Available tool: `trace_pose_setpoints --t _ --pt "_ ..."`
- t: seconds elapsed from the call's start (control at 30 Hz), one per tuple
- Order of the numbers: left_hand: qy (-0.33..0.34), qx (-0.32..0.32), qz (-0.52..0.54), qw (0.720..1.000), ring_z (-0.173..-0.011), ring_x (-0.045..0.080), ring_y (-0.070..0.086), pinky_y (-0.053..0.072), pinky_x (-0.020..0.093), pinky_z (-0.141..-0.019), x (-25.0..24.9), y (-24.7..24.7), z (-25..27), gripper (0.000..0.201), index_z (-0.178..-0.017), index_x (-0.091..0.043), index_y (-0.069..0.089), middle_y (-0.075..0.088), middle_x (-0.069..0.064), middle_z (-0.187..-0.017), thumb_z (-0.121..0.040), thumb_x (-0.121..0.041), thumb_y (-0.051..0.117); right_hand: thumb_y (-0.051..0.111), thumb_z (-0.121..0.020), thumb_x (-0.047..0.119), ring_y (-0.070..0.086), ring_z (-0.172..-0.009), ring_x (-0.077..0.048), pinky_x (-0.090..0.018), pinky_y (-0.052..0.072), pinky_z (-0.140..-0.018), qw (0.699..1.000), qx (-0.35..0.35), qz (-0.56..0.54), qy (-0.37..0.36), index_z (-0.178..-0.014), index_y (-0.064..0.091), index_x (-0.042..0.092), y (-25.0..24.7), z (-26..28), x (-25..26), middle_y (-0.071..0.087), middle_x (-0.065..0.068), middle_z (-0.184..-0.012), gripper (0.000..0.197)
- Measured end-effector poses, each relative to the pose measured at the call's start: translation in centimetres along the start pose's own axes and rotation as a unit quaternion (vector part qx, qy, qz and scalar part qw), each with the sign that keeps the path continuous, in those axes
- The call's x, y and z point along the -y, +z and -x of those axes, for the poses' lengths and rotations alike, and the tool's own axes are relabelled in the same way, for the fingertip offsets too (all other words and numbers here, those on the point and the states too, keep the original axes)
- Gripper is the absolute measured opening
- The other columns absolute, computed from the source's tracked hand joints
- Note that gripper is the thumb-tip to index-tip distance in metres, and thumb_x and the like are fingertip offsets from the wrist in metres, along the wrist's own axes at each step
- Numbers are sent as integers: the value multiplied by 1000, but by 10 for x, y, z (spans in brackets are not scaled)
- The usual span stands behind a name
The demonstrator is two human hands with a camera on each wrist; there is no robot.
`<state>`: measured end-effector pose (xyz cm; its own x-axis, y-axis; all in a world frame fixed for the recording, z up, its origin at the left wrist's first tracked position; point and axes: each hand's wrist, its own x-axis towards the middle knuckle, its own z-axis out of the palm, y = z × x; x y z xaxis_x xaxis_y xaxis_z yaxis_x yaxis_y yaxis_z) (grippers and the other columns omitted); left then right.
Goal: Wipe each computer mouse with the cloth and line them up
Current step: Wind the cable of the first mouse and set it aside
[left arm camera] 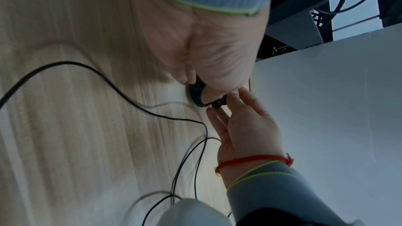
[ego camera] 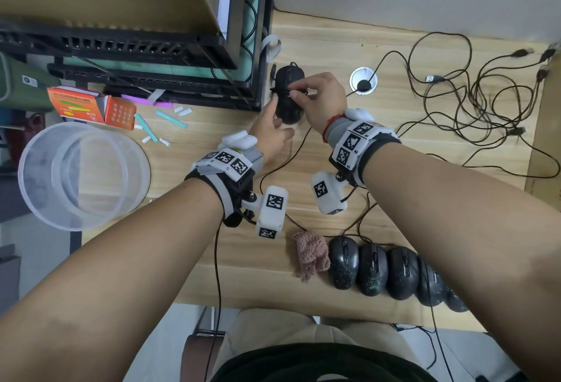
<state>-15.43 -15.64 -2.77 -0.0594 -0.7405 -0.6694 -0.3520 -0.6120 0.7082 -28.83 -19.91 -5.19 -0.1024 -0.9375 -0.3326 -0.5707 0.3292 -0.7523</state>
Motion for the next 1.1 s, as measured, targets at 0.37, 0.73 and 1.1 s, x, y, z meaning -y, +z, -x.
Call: trace_pose_setpoints --t 0.37,0.73,1.1 --pt "-1 13 3 1000 -145 22 38 37 22 -103 -1 -3 -4 87 -161 -19 13 23 6 -166 -92 5 60 72 -89 21 50 -109 -8 -25 45 -102 998 46 21 -24 -102 75 30 -4 -9 4 46 2 -120 17" --pt "-13 22 8 1000 -148 22 33 34 30 -114 -5 -4 -5 86 -161 -19 13 25 7 -165 -92 6 59 68 -91 24 52 -107 -9 -27 46 -101 999 32 2 -16 -96 75 31 -1 -9 0 53 -1 -119 10" --pt "18 9 57 998 -147 27 33 32 39 -120 -6 1 0 92 -155 -17 17 25 15 -163 -81 8 66 74 -83 12 55 -107 -14 -29 49 -101 999 35 -14 -9 -90 70 29 -2 -8 1 49 -6 -122 19"
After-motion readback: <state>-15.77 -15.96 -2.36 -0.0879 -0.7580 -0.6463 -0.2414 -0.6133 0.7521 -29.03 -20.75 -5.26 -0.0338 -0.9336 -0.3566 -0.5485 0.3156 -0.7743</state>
